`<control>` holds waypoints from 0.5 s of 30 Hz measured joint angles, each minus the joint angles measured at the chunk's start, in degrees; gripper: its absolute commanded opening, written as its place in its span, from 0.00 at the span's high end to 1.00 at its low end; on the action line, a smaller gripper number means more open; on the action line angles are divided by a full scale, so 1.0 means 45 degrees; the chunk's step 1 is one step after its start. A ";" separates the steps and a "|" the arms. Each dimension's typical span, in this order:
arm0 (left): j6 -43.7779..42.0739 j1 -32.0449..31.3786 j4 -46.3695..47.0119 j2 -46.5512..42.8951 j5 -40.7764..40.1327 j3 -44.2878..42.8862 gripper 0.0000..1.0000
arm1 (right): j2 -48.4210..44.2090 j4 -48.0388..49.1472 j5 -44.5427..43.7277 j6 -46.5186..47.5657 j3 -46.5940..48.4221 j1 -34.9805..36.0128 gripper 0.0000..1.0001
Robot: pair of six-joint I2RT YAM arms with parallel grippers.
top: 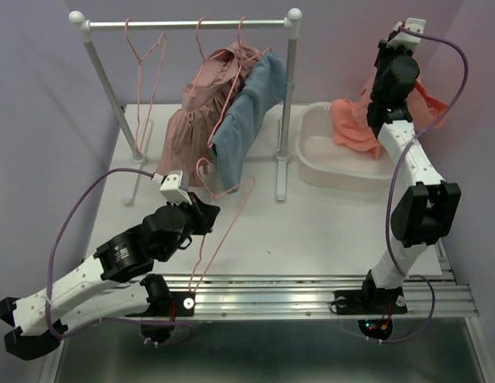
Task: Remove the skirt from the hanger
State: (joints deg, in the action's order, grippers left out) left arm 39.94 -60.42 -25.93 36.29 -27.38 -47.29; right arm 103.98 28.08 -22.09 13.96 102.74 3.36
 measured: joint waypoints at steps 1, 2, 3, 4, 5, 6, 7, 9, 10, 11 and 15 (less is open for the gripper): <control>0.0000 0.0000 0.0039 0.0039 -0.0010 0.0000 1.00 | -0.0408 -0.0039 0.0194 -0.0287 -0.0937 0.0000 0.99; 0.0000 0.0000 0.0073 0.0112 -0.0019 0.0000 1.00 | -0.0884 -0.0185 0.0505 -0.0704 -0.1851 0.0000 0.99; -0.0005 0.0000 0.0107 0.0180 -0.0015 0.0000 1.00 | -0.1001 -0.0243 0.0641 -0.0918 -0.2123 0.0000 0.99; -0.0029 0.0000 0.0131 0.0267 -0.0010 0.0000 1.00 | -0.1394 -0.0408 0.0967 -0.1350 -0.2603 -0.0005 0.99; -0.0058 0.0000 0.0170 0.0330 0.0000 0.0000 1.00 | -0.1666 -0.0432 0.1258 -0.1642 -0.2866 -0.0015 0.99; -0.0087 0.0005 0.0219 0.0355 0.0024 0.0000 1.00 | -0.1943 -0.0442 0.1579 -0.1894 -0.3123 -0.0015 0.99; -0.0121 0.0000 0.0287 0.0413 0.0058 0.0000 1.00 | -0.2093 -0.0432 0.1753 -0.2103 -0.3225 -0.0010 0.99; -0.0160 0.0000 0.0379 0.0486 0.0092 0.0000 1.00 | -0.2395 -0.0418 0.2433 -0.2846 -0.3283 0.0000 0.99; -0.0199 0.0000 0.0457 0.0486 0.0117 0.0000 1.00 | -0.2443 -0.0423 0.2676 -0.3089 -0.3279 0.0000 0.99; -0.0219 0.0000 0.0510 0.0510 0.0136 0.0000 1.00 | -0.2448 -0.0461 0.3143 -0.3512 -0.3235 0.0000 0.99; -0.0340 0.0000 0.0724 0.0544 0.0194 0.0000 1.00 | -0.1991 -0.0835 0.4813 -0.5081 -0.2939 0.0000 0.99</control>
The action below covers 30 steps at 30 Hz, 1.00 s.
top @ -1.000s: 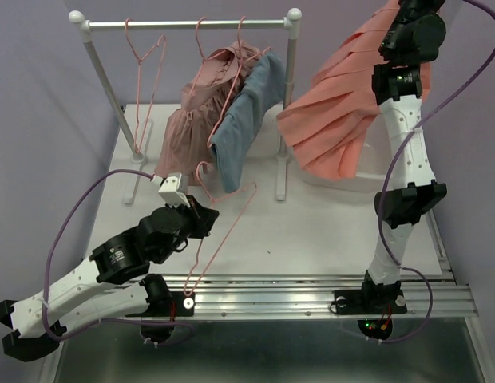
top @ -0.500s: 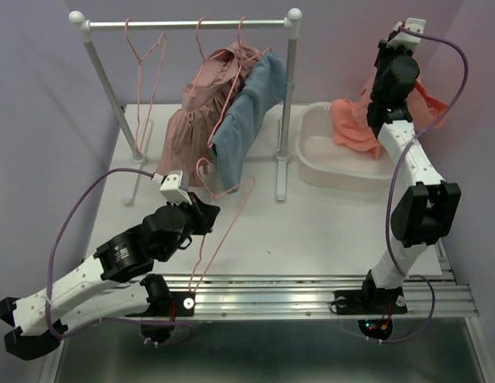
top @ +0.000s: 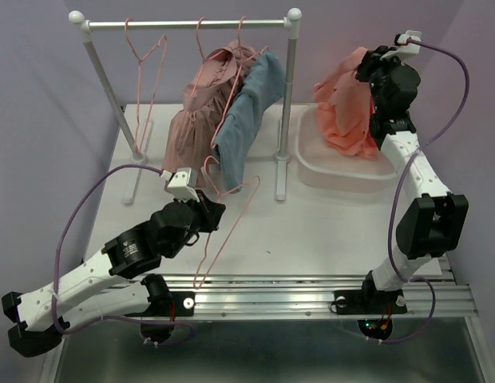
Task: Remove the skirt from the hanger
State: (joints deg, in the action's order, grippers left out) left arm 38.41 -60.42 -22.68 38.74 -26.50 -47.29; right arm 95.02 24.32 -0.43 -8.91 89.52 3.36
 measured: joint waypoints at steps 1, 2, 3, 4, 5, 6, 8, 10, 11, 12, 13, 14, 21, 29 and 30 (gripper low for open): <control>-0.0019 0.0000 0.0058 0.0005 0.0010 0.0000 1.00 | 0.0155 -0.0024 0.0529 -0.0471 0.0005 0.0000 0.99; -0.0058 0.0000 0.0117 0.0010 0.0024 0.0000 1.00 | 0.0277 -0.0068 0.0777 -0.0714 0.0000 0.0019 0.99; -0.0078 0.0000 0.0141 0.0019 0.0029 0.0000 1.00 | 0.0432 -0.0083 0.1107 -0.1064 -0.0073 0.0049 0.99; -0.0102 0.0000 0.0155 0.0039 0.0029 0.0000 1.00 | 0.0476 -0.0058 0.1229 -0.1268 -0.0335 0.0117 0.99; -0.0112 0.0000 0.0175 0.0068 0.0029 0.0000 1.00 | 0.0466 -0.0083 0.1263 -0.1438 -0.0685 0.0194 0.99; -0.0117 0.0005 0.0185 0.0092 0.0034 0.0000 1.00 | 0.0408 0.0087 0.1273 -0.1559 -0.1054 0.0257 0.99; -0.0146 0.0005 0.0238 0.0141 0.0058 0.0000 1.00 | 0.0053 0.0223 0.1073 -0.1787 -0.2365 0.0408 0.99; -0.0155 0.0005 0.0291 0.0151 0.0087 0.0000 1.00 | -0.0350 0.0389 0.0452 -0.1977 -0.3706 0.0534 0.99; -0.0160 0.0005 0.0321 0.0151 0.0092 0.0000 1.00 | -0.0520 0.0384 0.0092 -0.2016 -0.4148 0.0583 0.99; -0.0185 0.0005 0.0379 0.0151 0.0102 0.0000 1.00 | -0.0767 0.0384 -0.0427 -0.2089 -0.4818 0.0617 0.99; -0.0204 0.0005 0.0413 0.0151 0.0117 0.0000 1.00 | -0.1025 0.0398 -0.1044 -0.2157 -0.5430 0.0627 0.99; -0.0223 0.0005 0.0437 0.0170 0.0126 0.0000 1.00 | -0.1239 0.0389 -0.1768 -0.2234 -0.5911 0.0627 0.99; -0.0311 0.0005 0.0525 0.0432 0.0170 0.0000 1.00 | -0.1316 -0.1350 -0.6387 -0.2778 -0.7334 0.0602 0.99; -0.0335 0.0005 0.0529 0.0646 0.0126 0.0000 1.00 | 0.2181 -0.5212 -0.8160 -0.3347 -0.5207 0.0520 0.94; -0.0335 0.0000 0.0529 0.0719 0.0126 0.0000 1.00 | 0.2497 -0.5717 -0.8291 -0.3376 -0.4891 0.0520 0.87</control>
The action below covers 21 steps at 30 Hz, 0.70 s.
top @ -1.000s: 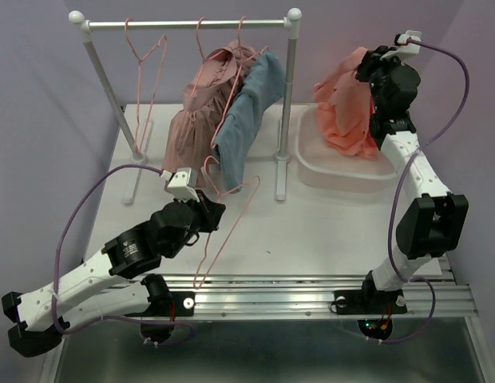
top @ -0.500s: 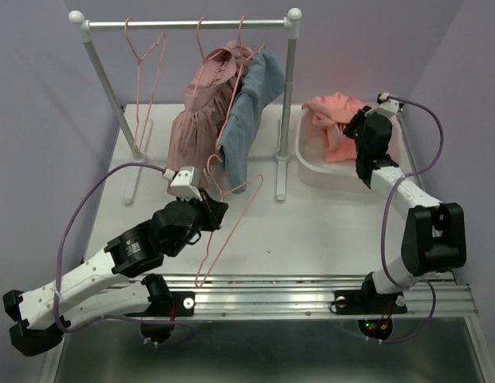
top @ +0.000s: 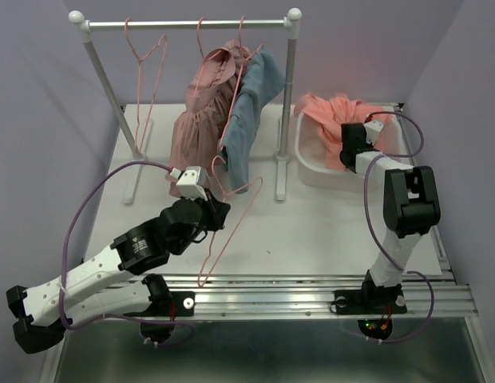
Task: Remove the skirt from the hanger
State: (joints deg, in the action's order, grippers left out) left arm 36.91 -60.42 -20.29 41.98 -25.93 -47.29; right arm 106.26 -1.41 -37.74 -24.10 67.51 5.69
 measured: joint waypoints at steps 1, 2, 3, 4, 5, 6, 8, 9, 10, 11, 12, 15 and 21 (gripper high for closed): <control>-0.0005 0.0000 -0.0010 0.0063 0.0000 0.0000 1.00 | 0.0500 -0.0622 -0.0155 -0.0005 0.0510 0.0000 0.62; -0.0005 0.0000 -0.0010 0.0097 0.0005 0.0000 1.00 | 0.0729 -0.0957 -0.0243 0.0029 0.0801 0.0000 0.43; -0.0010 0.0005 -0.0010 0.0155 0.0005 -0.0005 1.00 | 0.0865 -0.1214 -0.0306 -0.0005 0.1015 0.0000 0.23; -0.0015 0.0000 -0.0019 0.0185 0.0005 -0.0015 1.00 | 0.0884 -0.1700 -0.0335 0.0209 0.1209 -0.0005 0.18; -0.0024 0.0000 -0.0015 0.0219 0.0000 -0.0029 1.00 | 0.0835 -0.1904 -0.0340 0.0189 0.1307 -0.0005 0.04; -0.0053 0.0005 -0.0019 0.0253 0.0000 -0.0058 1.00 | 0.0651 -0.2259 -0.0277 0.0554 0.1428 -0.0010 0.00; -0.0102 0.0000 0.0000 0.0277 0.0005 -0.0107 1.00 | 0.0219 -0.2623 0.0078 0.1049 0.1540 -0.0015 0.00; -0.0126 0.0000 0.0005 0.0277 0.0005 -0.0112 1.00 | -0.0146 -0.2744 0.0452 0.1365 0.1579 -0.0015 0.00; -0.0151 0.0000 0.0010 0.0277 0.0005 -0.0112 1.00 | -0.0646 -0.2812 0.1035 0.1807 0.1583 -0.0024 0.00; -0.0185 0.0005 0.0015 0.0282 0.0005 -0.0112 1.00 | -0.1103 -0.2871 0.1588 0.2195 0.1583 -0.0024 0.00; -0.0204 0.0005 0.0024 0.0282 0.0010 -0.0112 1.00 | -0.1433 -0.2890 0.2011 0.2453 0.1588 -0.0024 0.00; -0.0253 0.0005 0.0126 0.0282 0.0010 -0.0112 1.00 | -0.2531 -0.2890 0.3536 0.3269 0.1919 -0.0024 0.00; -0.0389 0.0000 0.0194 0.0364 0.0034 -0.0112 1.00 | -0.1768 -0.2463 0.5751 0.3997 0.3769 -0.0024 0.00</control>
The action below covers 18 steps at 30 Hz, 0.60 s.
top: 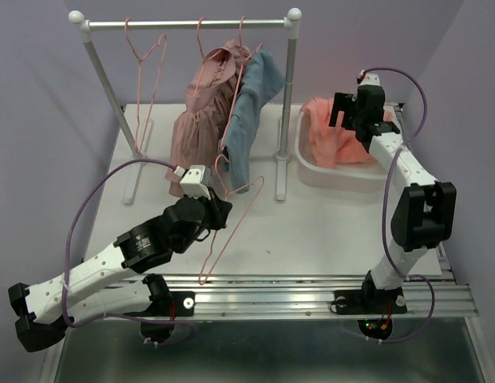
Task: Remove the skirt from the hanger
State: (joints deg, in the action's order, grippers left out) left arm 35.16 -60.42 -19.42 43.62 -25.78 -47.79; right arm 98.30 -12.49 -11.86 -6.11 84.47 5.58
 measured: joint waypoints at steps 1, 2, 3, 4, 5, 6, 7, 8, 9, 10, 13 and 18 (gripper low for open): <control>-0.0010 0.0000 0.0000 0.0024 0.0000 0.0000 1.00 | 0.0277 0.0039 0.0170 0.0044 0.0277 0.0000 0.00; -0.0029 0.0005 0.0000 0.0063 0.0005 0.0000 1.00 | 0.0850 0.0165 0.0432 0.0102 0.0772 0.0000 0.00; -0.0039 0.0005 0.0000 0.0097 0.0005 0.0000 1.00 | 0.1379 0.0272 0.0578 0.0117 0.1151 0.0000 0.00; -0.0044 0.0005 0.0000 0.0117 0.0005 0.0000 1.00 | 0.1894 0.0296 0.0753 0.0117 0.1520 0.0000 0.02; -0.0044 0.0005 -0.0005 0.0131 0.0005 0.0000 1.00 | 0.2297 0.0325 0.0923 0.0112 0.1787 0.0000 0.03; -0.0044 0.0005 -0.0005 0.0136 0.0005 -0.0005 1.00 | 0.2594 0.0345 0.1015 0.0078 0.1957 0.0000 0.04; -0.0044 0.0005 -0.0005 0.0136 0.0000 -0.0005 1.00 | 0.3147 0.0345 0.1243 0.0019 0.2191 0.0000 0.07; -0.0044 0.0005 -0.0005 0.0141 0.0000 -0.0005 1.00 | 0.3385 0.0325 0.1389 -0.0049 0.2259 0.0000 0.10; -0.0039 0.0005 -0.0005 0.0141 -0.0010 -0.0005 1.00 | 0.3575 0.0321 0.1515 -0.0083 0.2283 0.0000 0.16; -0.0039 0.0005 -0.0005 0.0141 -0.0010 -0.0005 1.00 | 0.3759 0.0316 0.1656 -0.0214 0.2293 0.0000 0.40; -0.0039 0.0000 -0.0010 0.0165 -0.0044 -0.0019 1.00 | 0.4031 0.0311 0.1928 -0.0602 0.2293 0.0000 0.99; -0.0044 0.0005 -0.0015 0.0189 -0.0068 -0.0102 1.00 | 0.3803 0.1049 0.1938 -0.0845 0.1904 0.0000 0.99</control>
State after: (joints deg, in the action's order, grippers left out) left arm 34.96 -60.40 -19.49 44.47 -26.09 -48.25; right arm 115.42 -7.77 -3.14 -9.91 93.03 5.58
